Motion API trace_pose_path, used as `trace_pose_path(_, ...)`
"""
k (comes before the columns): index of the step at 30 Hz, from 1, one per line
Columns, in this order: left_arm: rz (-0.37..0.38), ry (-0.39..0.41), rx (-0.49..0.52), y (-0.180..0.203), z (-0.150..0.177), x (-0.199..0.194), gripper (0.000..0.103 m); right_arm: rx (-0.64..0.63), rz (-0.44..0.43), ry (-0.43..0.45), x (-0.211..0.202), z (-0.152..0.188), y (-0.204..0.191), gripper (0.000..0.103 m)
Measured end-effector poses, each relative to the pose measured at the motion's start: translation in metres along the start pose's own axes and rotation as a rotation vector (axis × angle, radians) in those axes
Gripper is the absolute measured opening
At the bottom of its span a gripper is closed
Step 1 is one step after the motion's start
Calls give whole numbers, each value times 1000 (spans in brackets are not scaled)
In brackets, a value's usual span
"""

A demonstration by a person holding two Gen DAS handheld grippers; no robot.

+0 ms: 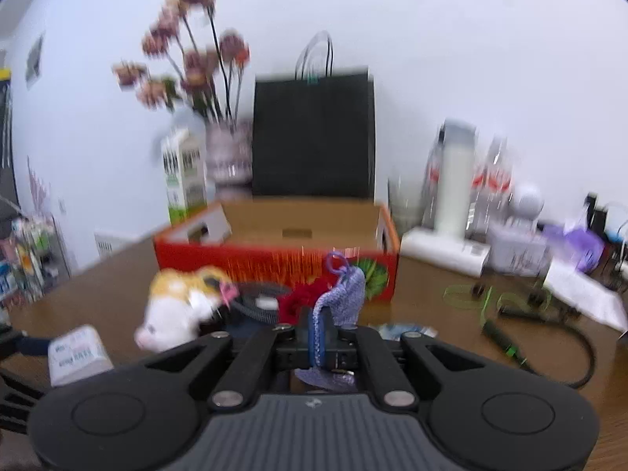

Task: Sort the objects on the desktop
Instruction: 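Grasp the swab box with the left gripper while the right gripper grasps the purple knit bag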

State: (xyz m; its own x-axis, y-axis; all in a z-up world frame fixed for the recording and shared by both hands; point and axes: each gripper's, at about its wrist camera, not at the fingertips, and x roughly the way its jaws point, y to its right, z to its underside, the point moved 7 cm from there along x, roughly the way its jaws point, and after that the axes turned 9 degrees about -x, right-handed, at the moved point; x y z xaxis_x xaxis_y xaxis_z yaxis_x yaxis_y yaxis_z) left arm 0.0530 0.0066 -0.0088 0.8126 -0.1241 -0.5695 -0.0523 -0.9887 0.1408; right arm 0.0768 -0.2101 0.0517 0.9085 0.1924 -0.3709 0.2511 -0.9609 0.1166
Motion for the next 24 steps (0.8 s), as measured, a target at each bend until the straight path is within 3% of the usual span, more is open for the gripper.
trace_pose_path(6, 39, 73, -43, 7, -22, -37, 93, 21, -65, 130, -70, -34, 1, 2)
trace_pose_path(10, 58, 99, -53, 15, -43, -45, 93, -10, -81, 149, -83, -47, -4, 2)
trace_pose_path(17, 58, 162, -49, 20, -113, -24, 93, -58, -137, 156, -45, -94, -4, 2)
trace_pose_path(24, 8, 127, -158, 3, -197, 58, 93, -87, -177, 131, 52, -167, 2, 2)
